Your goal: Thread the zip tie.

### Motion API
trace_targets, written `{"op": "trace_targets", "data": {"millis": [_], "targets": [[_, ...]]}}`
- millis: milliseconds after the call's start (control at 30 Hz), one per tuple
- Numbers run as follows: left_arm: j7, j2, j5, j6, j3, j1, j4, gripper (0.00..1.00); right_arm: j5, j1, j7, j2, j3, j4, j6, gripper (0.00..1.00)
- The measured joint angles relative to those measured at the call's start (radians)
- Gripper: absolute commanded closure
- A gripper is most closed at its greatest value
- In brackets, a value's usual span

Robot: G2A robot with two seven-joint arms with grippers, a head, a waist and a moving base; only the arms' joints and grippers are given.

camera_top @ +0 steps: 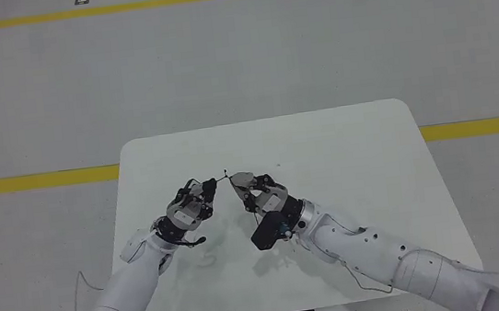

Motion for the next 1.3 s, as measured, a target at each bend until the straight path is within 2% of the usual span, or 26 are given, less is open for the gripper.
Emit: {"op": "trace_targets", "data": {"millis": [167, 267, 533, 733, 1300], "targets": [[-0.003, -0.001, 0.001, 0.000, -0.004, 0.001, -0.002, 1.00, 0.000, 0.006, 0.000, 0.003, -0.005, 0.004, -0.007, 1.00], [-0.005, -0.002, 0.000, -0.001, -0.009, 0.002, -0.002, 1.00, 0.000, 0.032, 0.001, 0.008, -0.032, 0.019, -0.008, 1.00], [-0.009, -0.004, -0.006, 0.002, -0.019, 0.004, -0.004, 1.00, 0.000, 0.143, 0.032, 0.035, -0.174, 0.043, 0.041, 1.00], [-0.014, -0.006, -0.009, 0.011, -0.020, 0.003, -0.007, 1.00, 0.000, 0.205, 0.070, 0.053, -0.250, 0.032, 0.040, 1.00], [-0.039, -0.012, -0.043, 0.037, -0.029, 0.012, -0.026, 1.00, 0.000, 0.207, 0.098, 0.074, -0.254, 0.021, 0.028, 1.00]]}}
